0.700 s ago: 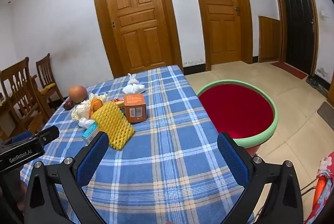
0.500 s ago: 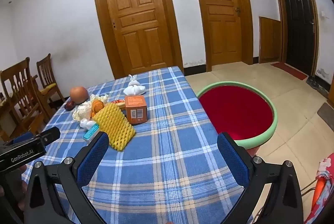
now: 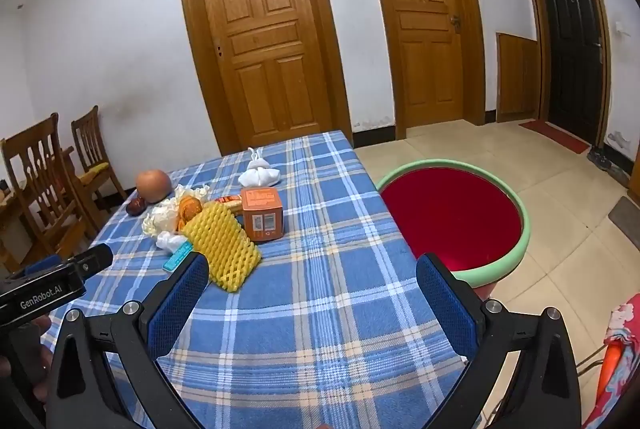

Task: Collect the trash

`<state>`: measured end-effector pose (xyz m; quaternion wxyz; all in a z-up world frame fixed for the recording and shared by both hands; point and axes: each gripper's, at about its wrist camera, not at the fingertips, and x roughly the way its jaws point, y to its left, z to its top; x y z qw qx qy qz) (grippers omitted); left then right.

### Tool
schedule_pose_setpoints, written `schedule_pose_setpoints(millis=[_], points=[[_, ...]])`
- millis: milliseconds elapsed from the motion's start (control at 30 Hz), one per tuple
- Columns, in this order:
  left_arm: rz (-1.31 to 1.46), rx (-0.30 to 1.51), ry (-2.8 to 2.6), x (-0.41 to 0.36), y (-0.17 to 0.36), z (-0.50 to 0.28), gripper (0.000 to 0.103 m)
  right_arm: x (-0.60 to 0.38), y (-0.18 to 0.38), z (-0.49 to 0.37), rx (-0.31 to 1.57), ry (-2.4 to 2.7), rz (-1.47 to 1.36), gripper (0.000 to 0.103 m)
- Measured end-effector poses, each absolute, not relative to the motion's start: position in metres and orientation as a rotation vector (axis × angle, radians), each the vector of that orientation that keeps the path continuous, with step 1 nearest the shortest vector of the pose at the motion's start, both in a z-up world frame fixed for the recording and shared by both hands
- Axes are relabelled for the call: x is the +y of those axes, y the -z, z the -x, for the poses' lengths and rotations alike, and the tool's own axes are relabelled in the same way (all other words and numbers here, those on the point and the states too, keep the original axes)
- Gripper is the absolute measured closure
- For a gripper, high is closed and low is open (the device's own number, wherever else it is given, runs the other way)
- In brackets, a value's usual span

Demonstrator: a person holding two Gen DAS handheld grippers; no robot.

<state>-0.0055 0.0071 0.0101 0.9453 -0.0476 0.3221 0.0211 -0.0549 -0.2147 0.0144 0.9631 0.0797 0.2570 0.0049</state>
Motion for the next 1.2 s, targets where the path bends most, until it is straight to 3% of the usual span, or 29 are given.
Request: schedule_pose_setpoints(millis=[1200], points=[[0.098, 0.655, -0.048, 0.0085, -0.0107, 0.0059, 0.002, -0.2189, -0.0141, 0.0545, 0.528, -0.004, -0.175, 0.000]])
